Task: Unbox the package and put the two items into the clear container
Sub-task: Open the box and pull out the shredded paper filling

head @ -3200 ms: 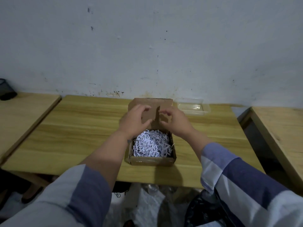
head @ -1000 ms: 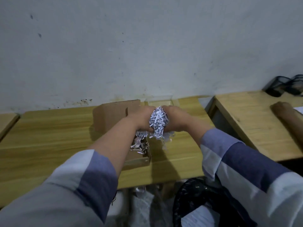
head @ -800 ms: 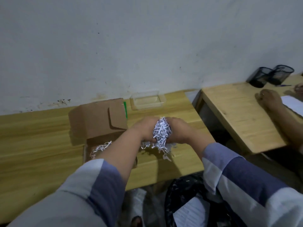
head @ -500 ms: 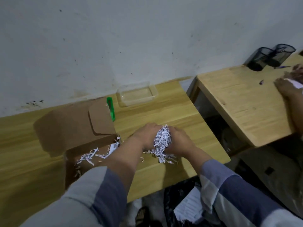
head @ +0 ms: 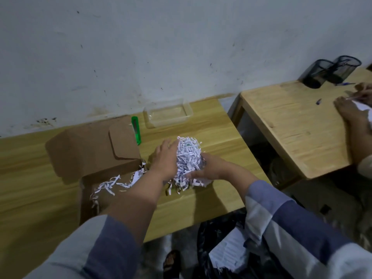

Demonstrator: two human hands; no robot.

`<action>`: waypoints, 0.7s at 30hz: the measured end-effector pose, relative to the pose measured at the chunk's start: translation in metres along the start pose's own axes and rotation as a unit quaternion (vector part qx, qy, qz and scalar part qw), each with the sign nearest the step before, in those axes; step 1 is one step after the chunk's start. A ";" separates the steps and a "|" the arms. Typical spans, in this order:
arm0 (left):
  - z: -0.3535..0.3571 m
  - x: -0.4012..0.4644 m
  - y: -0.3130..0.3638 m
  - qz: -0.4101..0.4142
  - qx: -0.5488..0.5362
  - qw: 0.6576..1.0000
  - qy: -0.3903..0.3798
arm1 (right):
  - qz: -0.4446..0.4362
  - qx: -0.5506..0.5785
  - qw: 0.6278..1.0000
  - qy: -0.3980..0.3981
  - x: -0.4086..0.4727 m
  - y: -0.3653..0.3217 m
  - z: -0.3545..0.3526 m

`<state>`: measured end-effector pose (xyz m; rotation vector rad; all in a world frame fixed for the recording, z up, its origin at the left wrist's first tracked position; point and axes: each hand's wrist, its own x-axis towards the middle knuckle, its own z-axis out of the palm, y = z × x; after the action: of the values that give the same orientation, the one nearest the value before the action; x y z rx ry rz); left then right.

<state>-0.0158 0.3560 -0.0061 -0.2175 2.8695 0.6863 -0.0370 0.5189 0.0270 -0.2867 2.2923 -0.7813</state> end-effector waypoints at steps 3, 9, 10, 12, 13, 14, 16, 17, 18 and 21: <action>0.007 -0.016 0.000 -0.019 -0.072 0.997 0.009 | 0.025 -0.035 0.999 -0.028 -0.010 -0.004 -0.008; 0.018 -0.024 0.004 -0.018 -0.120 0.992 0.034 | -0.059 0.002 0.987 0.150 0.004 0.001 -0.001; 0.019 -0.023 0.003 -0.025 -0.124 0.991 0.034 | -0.068 -0.002 0.985 0.158 0.009 0.002 0.006; 0.022 -0.023 0.001 -0.027 -0.131 0.990 0.038 | -0.065 -0.010 0.985 0.162 0.017 0.006 0.020; 0.023 -0.024 0.001 -0.030 -0.139 0.989 0.045 | -0.057 -0.007 0.983 0.173 0.020 0.008 0.025; 0.023 -0.025 0.001 -0.035 -0.148 0.987 0.057 | -0.046 0.003 0.981 0.188 0.022 0.010 0.027; 0.023 -0.025 0.001 -0.052 -0.154 0.983 0.084 | -0.031 0.028 0.975 0.218 0.024 0.016 0.025; 0.022 -0.025 0.000 -0.070 -0.163 0.980 0.089 | -0.022 0.042 0.972 0.230 0.024 0.019 0.021; 0.021 -0.024 -0.001 -0.089 -0.173 0.977 0.093 | -0.011 0.054 0.969 0.242 0.023 0.023 0.015; 0.017 -0.024 -0.003 -0.122 -0.162 0.976 0.085 | 0.011 0.049 0.967 0.250 0.015 0.030 -0.002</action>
<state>0.0107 0.3635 -0.0178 -0.6917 2.7986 1.1279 -0.0487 0.5372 0.0020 -0.0133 2.7033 -1.0459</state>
